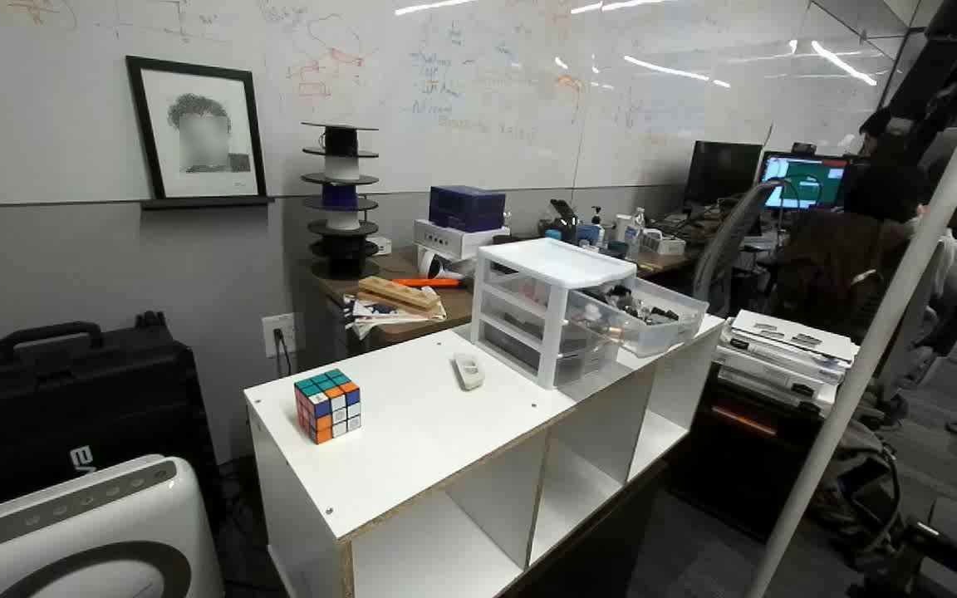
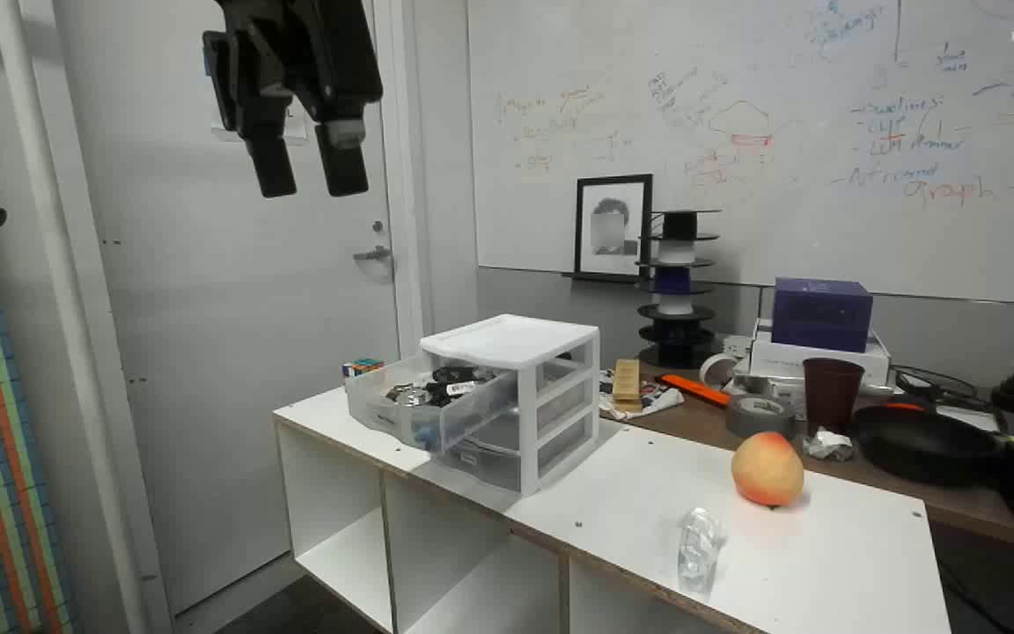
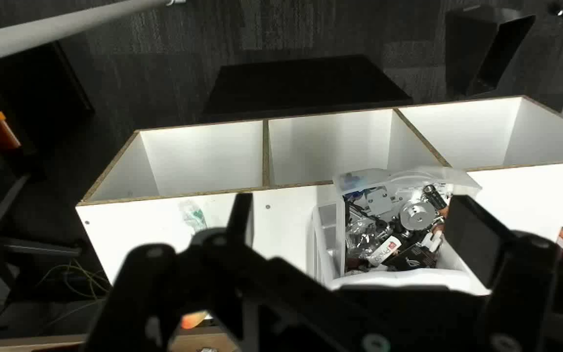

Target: Put the plastic and the white object into the drawer.

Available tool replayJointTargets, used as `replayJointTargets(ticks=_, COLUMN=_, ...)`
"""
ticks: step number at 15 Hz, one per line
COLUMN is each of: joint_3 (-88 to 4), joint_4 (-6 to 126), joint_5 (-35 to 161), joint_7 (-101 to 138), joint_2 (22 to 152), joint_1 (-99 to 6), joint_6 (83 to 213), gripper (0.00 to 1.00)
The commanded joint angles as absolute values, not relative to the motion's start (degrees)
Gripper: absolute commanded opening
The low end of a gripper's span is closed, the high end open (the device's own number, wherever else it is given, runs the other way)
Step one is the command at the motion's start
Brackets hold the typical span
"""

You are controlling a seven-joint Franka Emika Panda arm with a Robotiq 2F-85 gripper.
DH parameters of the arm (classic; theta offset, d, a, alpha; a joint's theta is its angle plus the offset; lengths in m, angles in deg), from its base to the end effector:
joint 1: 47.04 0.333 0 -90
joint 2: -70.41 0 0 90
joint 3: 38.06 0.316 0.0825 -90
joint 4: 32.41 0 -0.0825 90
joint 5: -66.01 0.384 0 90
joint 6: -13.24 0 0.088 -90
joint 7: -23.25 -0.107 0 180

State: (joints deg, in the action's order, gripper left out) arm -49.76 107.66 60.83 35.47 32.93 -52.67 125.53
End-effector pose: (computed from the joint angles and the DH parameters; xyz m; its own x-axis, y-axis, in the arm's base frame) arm 0.3522 -0.1262 0.5344 0.9860 -0.0298 0.1640 -0.0301 -0.9995 -0.0010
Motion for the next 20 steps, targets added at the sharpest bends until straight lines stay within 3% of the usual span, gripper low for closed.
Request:
replayJointTargets(ticks=1, joint_3=-49.48, joint_4=107.27, joint_5=61.05, joint_7=35.67, joint_2=32.98, joint_1=-53.03, joint_6=125.55, gripper=1.00)
replayJointTargets(ticks=11, joint_3=-50.03, joint_4=105.33, joint_5=60.11, joint_7=37.09, joint_2=35.38, joint_1=-52.95, joint_6=126.56, gripper=1.00)
replayJointTargets(ticks=20, joint_3=-56.10, joint_4=94.26, joint_5=62.55, joint_7=47.42, joint_2=58.80, joint_1=-52.65, joint_6=141.35, gripper=1.00)
